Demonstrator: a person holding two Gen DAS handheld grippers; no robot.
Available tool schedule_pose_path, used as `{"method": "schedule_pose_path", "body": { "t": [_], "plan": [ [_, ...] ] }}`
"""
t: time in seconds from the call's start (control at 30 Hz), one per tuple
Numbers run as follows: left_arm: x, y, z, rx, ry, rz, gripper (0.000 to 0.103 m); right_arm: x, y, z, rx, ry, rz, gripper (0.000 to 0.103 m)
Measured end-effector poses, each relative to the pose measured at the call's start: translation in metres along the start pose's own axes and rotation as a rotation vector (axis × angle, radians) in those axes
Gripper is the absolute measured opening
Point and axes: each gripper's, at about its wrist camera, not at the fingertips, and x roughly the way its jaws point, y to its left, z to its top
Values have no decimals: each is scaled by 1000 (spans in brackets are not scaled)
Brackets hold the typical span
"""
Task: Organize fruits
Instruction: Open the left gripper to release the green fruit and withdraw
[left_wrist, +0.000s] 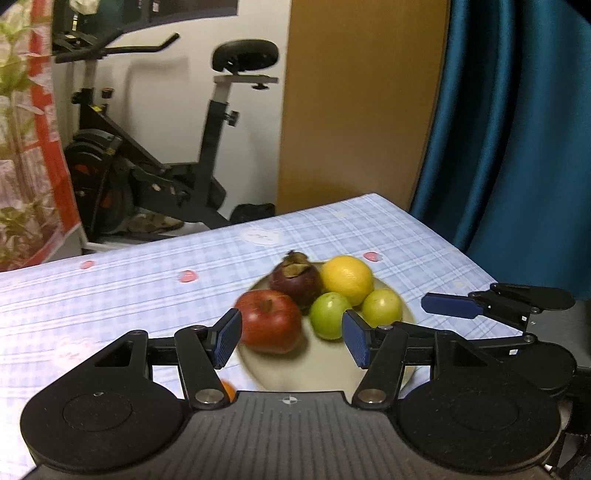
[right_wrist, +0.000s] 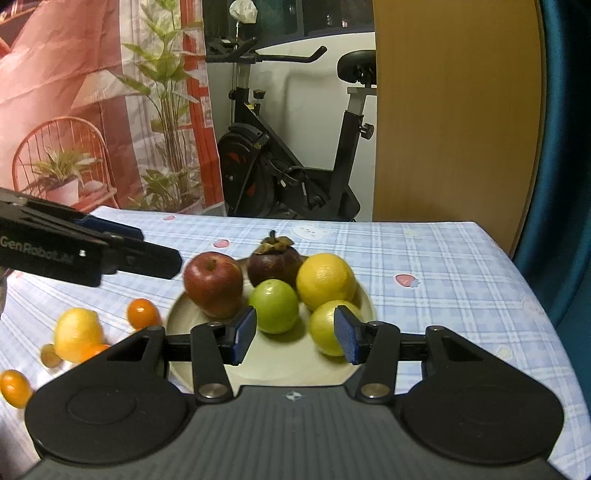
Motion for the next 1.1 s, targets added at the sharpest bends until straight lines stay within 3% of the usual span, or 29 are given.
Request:
{"method": "schedule_pose_path", "body": {
  "t": [0.6,1.1],
  "plan": [
    [-77,34,-32,-94,-85,55,63,-24,50,-19,65,-12,63,50],
    [-125,91,-80,-241,-82,147,62,-31,92,-32,19,20,136,50]
  ]
}}
